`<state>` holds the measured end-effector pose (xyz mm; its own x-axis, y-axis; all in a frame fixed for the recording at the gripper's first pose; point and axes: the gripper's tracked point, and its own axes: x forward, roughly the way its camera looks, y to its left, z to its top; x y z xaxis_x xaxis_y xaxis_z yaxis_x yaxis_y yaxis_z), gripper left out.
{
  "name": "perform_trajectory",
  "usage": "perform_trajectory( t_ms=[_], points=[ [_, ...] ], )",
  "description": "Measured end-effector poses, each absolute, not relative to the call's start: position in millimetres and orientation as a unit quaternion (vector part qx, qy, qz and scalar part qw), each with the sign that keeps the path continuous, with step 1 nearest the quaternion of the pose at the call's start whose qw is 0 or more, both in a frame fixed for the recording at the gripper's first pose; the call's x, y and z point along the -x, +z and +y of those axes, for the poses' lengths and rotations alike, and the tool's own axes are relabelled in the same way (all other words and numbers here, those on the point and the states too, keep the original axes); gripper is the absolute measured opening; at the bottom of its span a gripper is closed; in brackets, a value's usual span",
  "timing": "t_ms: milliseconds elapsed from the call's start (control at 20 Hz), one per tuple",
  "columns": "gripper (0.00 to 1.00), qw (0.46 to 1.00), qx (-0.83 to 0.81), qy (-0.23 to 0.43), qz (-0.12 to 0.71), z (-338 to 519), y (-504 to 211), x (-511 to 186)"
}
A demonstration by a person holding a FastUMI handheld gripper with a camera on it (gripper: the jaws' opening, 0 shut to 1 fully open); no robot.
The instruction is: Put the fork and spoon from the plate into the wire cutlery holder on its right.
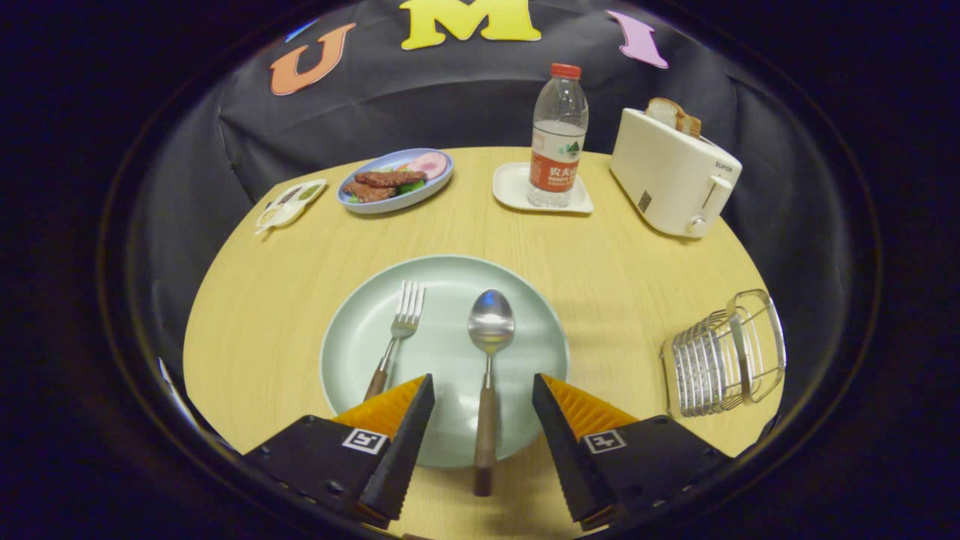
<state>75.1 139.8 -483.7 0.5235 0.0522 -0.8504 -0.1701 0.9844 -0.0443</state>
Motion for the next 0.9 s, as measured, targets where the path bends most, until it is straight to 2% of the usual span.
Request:
perform_trajectory(
  t_ms=[200,250,450,500,600,750,850,900],
  points=[
    [0.5,0.867,0.05,0.053,0.493,141.6,-496.1,-72.4],
    [0.5,0.862,0.044,0.055,0.501,142.1,-499.6,-70.5],
    [0.26,0.86,0.049,0.039,0.507,130.4,-503.1,-70.9],
    [0.26,0.862,0.048,0.039,0.504,130.6,-501.8,-74.9],
    [0.1,0.86,0.055,0.039,0.506,126.8,-501.9,-71.8],
    [0.09,0.864,0.062,0.059,0.497,127.2,-489.7,-74.2],
    [0.01,0.862,0.055,0.079,0.497,128.5,-480.6,-66.2],
    [0.01,0.863,0.055,0.083,0.496,126.8,-475.5,-64.0]
  ],
)
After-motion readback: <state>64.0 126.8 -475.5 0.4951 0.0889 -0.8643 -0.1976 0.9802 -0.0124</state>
